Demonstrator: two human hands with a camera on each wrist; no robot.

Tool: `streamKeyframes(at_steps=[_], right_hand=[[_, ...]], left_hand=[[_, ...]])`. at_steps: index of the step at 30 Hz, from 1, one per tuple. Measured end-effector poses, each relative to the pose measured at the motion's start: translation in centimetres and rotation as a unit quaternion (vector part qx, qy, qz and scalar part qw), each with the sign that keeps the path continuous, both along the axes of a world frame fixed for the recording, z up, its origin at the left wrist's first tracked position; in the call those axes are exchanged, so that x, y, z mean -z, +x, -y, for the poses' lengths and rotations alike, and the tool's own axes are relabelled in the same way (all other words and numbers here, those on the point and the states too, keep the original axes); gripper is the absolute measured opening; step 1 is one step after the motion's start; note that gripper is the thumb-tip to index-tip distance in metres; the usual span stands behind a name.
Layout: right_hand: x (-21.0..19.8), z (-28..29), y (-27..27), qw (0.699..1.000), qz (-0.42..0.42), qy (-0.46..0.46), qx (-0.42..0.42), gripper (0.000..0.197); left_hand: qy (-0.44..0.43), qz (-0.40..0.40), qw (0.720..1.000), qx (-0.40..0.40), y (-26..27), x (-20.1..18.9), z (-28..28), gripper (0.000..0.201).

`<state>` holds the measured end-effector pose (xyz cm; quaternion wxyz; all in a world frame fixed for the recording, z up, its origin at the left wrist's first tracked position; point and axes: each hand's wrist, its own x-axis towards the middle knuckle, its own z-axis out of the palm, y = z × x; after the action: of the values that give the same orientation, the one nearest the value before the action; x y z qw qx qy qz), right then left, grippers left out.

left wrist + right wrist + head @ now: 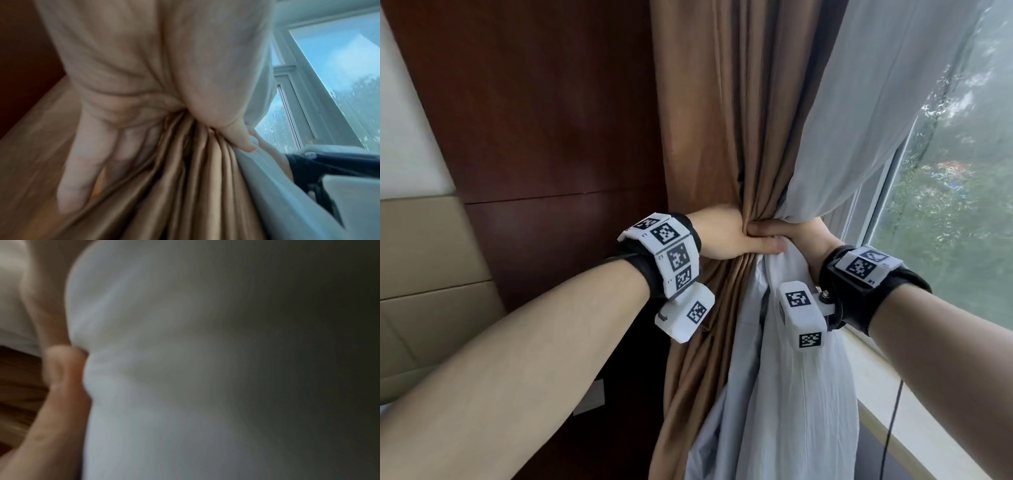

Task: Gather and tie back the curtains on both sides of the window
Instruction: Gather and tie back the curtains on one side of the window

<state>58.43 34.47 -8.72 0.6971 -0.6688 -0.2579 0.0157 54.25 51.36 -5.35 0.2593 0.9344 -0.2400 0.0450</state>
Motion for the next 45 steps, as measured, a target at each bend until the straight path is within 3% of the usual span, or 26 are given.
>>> streamKeyframes(at_steps=[3,5,9,10,13,15,18,22,28,33,36,41,45], right_hand=[[0.2,0.0,0.3,1.0,-0.027,0.011,0.006,0.049],[0.3,0.0,0.4,0.999,-0.031,0.014,0.007,0.053],[0.2,0.2,0.2,0.999,-0.051,0.006,-0.004,0.062],[0.1,0.3,0.2,0.998,-0.058,0.006,-0.014,0.063],[-0.2,0.4,-0.4,0.997,-0.058,-0.008,-0.041,0.063],[-0.2,0.6,-0.8,0.997,-0.048,-0.009,-0.054,0.061],[-0.1,0.9,-0.7,0.998,-0.044,0.004,-0.045,0.06],[0.0,0.8,-0.4,1.0,-0.029,0.007,0.004,0.055],[-0.3,0.3,-0.8,0.999,-0.031,0.006,0.012,0.048],[-0.9,0.9,-1.2,0.996,-0.076,-0.007,-0.036,0.021],[-1.3,1.4,-1.5,0.99,-0.123,-0.024,-0.061,0.015],[-1.7,1.5,-1.8,0.985,-0.141,-0.013,-0.097,0.017],[-1.6,1.2,-1.8,0.985,-0.138,-0.011,-0.101,0.026]], left_hand=[[0.047,-0.013,0.999,-0.009,-0.4,-0.3,-0.4,0.052],[-0.005,-0.036,0.999,-0.004,-0.2,-0.2,-1.2,0.067],[-0.193,-0.096,0.967,-0.133,0.6,0.5,-2.8,0.137],[-0.229,-0.108,0.958,-0.134,0.7,0.8,-3.0,0.135],[-0.296,-0.21,0.929,-0.07,0.5,1.4,-2.5,0.072],[-0.346,-0.268,0.898,-0.047,0.3,2.0,-1.8,0.054],[-0.416,-0.218,0.882,-0.024,0.4,2.5,-1.4,0.066],[-0.395,-0.076,0.908,-0.113,0.1,2.4,-0.9,0.09],[-0.356,0.025,0.911,-0.208,-0.4,2.5,0.2,0.063],[-0.327,0.006,0.925,-0.193,-0.3,2.3,0.9,0.04],[-0.341,-0.028,0.925,-0.168,-0.3,2.2,1.0,0.035],[-0.355,-0.034,0.921,-0.156,0.1,1.7,0.7,0.05],[-0.365,-0.046,0.916,-0.159,0.5,2.1,0.2,0.052]])
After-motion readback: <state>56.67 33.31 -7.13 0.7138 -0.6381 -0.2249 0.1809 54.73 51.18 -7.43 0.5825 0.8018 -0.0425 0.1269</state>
